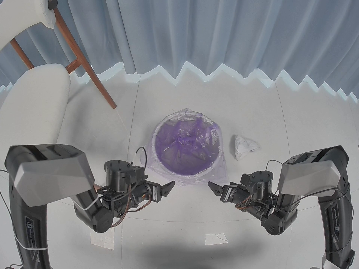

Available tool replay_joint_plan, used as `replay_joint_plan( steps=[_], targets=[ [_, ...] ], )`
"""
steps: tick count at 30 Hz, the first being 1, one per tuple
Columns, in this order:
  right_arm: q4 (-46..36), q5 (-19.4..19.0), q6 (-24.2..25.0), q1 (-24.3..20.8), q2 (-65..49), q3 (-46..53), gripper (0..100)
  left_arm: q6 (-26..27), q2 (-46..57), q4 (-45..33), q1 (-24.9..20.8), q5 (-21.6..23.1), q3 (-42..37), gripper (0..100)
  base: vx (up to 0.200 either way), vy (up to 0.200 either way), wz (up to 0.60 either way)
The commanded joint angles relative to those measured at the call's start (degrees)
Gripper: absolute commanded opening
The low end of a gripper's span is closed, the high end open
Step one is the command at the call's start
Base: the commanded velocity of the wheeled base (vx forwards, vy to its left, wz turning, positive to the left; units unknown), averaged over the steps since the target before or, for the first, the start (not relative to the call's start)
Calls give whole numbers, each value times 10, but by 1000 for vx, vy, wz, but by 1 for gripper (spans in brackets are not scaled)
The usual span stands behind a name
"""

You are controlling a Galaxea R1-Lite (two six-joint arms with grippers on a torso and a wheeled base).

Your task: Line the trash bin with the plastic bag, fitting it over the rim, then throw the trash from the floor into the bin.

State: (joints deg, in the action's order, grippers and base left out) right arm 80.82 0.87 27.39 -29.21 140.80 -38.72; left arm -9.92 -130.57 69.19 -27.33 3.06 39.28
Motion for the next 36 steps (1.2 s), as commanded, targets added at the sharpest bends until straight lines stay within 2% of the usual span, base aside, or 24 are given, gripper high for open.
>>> replay_joint_plan(
  steps=[1,7,14,21,30,36],
  targets=[
    [9,0,0,1,10,-1,100,39,-89,45,-1,-2,26,0,0,0,0],
    [14,-1,0,0,11,-3,100,44,-101,62,2,-3,29,0,0,0,0],
    [14,0,0,0,9,-11,100,44,-127,61,14,-22,84,0,0,0,0],
    [14,0,0,1,7,-10,100,45,-147,61,13,-22,123,0,0,0,0],
    [15,0,0,1,7,-7,100,43,-195,75,14,-23,136,0,0,0,0],
    [24,1,0,3,-2,7,100,42,-230,74,20,-23,183,0,0,0,0]
  ],
)
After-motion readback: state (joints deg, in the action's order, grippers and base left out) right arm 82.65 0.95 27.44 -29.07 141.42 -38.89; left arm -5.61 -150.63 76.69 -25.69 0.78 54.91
